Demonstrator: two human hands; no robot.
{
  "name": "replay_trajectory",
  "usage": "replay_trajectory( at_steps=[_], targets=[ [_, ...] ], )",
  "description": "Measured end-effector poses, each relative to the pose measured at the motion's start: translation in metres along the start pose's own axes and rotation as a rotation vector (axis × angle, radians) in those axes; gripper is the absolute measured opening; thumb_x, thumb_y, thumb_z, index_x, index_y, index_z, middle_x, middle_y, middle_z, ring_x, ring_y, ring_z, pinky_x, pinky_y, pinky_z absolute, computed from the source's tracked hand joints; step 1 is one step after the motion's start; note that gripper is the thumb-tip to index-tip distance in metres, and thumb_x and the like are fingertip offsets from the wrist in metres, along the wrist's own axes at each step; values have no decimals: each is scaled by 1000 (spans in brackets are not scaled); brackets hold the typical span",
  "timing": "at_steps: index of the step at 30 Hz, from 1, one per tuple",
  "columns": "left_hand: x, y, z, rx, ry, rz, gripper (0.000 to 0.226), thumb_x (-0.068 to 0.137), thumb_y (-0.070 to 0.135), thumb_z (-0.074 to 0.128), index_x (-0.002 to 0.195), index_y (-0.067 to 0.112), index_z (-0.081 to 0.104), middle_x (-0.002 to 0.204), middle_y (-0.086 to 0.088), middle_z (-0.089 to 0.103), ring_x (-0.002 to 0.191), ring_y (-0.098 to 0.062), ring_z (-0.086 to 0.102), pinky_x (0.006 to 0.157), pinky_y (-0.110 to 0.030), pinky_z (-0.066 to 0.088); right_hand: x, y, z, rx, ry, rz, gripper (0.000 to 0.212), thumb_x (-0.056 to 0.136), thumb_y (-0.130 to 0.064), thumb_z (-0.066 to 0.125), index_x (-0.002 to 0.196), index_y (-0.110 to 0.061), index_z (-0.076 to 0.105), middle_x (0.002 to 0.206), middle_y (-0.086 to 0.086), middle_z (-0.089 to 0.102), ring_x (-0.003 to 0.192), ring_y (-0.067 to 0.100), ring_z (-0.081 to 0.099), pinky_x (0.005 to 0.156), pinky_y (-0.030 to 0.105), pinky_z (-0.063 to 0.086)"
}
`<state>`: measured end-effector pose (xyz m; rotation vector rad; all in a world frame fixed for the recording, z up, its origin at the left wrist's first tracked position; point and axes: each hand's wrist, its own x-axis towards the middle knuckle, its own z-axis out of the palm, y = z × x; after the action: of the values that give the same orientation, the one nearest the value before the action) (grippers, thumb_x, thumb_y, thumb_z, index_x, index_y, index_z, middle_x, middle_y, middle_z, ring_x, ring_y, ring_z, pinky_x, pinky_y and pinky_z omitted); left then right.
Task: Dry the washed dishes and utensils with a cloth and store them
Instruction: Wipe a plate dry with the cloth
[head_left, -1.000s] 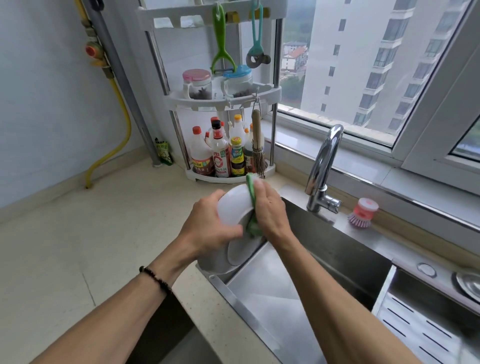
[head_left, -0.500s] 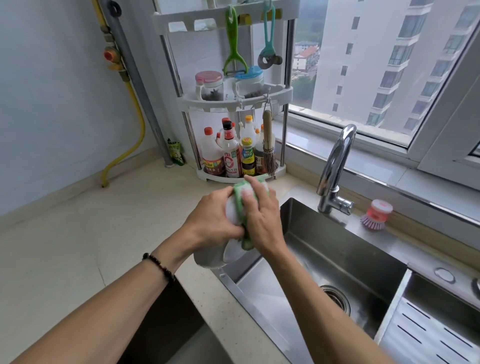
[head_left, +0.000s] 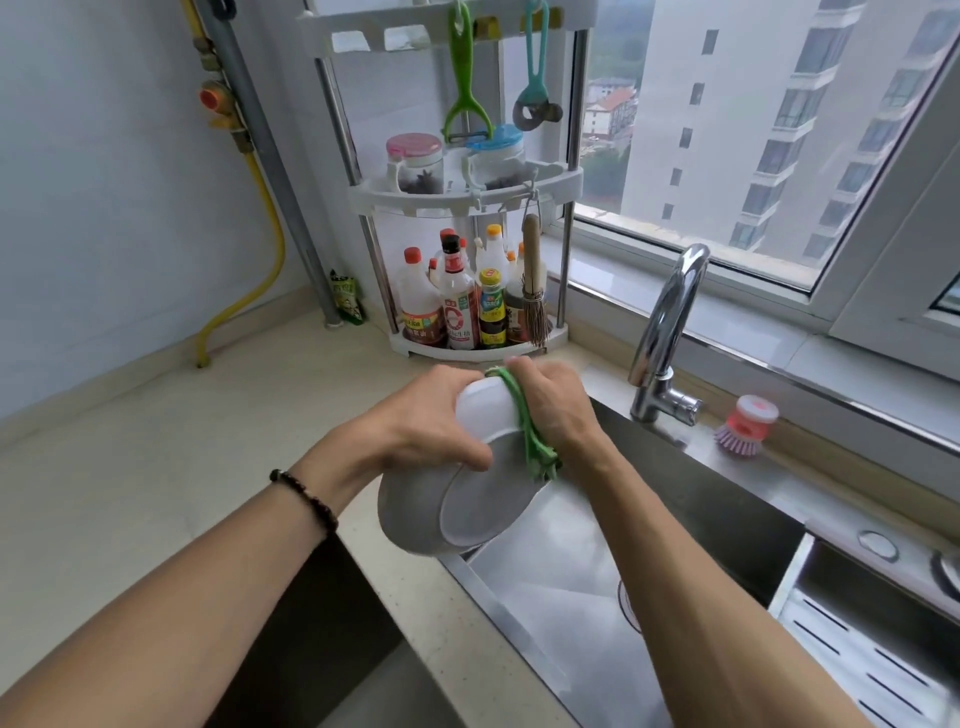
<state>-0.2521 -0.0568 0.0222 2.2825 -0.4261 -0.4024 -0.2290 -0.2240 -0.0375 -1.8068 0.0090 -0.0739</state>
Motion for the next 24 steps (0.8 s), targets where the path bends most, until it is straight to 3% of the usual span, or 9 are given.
replay_trajectory(
  at_steps=[3,5,7,11,13,15,18,20,24],
  targets=[
    [4,-2,6,-13,74,12,37,63,5,82,94,22,70,90,-1,73,82,-19,71,72,-37,61,3,0,14,-23,21,-104,44,92,-53,49,79,-15,68,85,12,67,77,29,64,68,43,52],
    [6,-9,10,-55,170,-16,33,63,3,83,89,19,71,86,-1,74,80,-21,72,72,-39,61,-7,2,30,-137,8,-245,36,99,-52,42,108,-26,65,113,7,56,105,24,58,89,39,48],
    [4,-13,12,-98,230,-13,33,62,5,84,90,17,71,86,-2,75,81,-22,72,72,-42,61,-12,7,38,-119,18,-298,41,100,-55,37,125,-33,60,127,3,50,119,19,51,103,38,41],
    [-1,-13,17,-74,238,-9,46,62,7,88,101,19,67,94,3,69,86,-17,69,72,-34,61,2,11,32,125,61,-30,55,93,-63,30,107,-24,66,109,11,64,104,29,62,97,57,49],
    [0,-16,19,-102,284,-25,39,60,10,83,96,17,69,90,0,72,84,-20,71,73,-42,62,-7,8,43,-1,24,-144,53,94,-62,31,129,-35,61,138,11,50,131,27,47,115,50,36],
    [-1,-19,19,-102,307,-44,36,55,15,75,91,16,70,86,-2,74,81,-22,72,71,-48,61,-18,13,53,-71,-9,-240,49,97,-60,31,140,-45,50,154,5,33,145,20,28,120,42,22],
    [-9,-21,19,-85,280,-12,48,50,18,79,97,17,69,91,-1,71,82,-20,70,65,-36,60,-7,21,41,100,39,-3,55,95,-66,24,116,-32,62,125,6,61,118,24,56,106,53,43],
    [-12,-21,20,-96,283,6,46,56,9,84,98,20,68,91,1,69,81,-17,68,62,-27,55,-4,25,38,143,90,77,55,96,-67,24,106,-32,65,113,5,66,109,25,61,101,55,47],
    [-7,-24,20,-105,312,-18,43,54,10,84,92,22,68,87,1,72,82,-21,71,67,-38,60,-25,16,59,-60,60,-209,44,100,-57,31,139,-46,48,145,5,42,135,18,38,114,38,27]
  ],
)
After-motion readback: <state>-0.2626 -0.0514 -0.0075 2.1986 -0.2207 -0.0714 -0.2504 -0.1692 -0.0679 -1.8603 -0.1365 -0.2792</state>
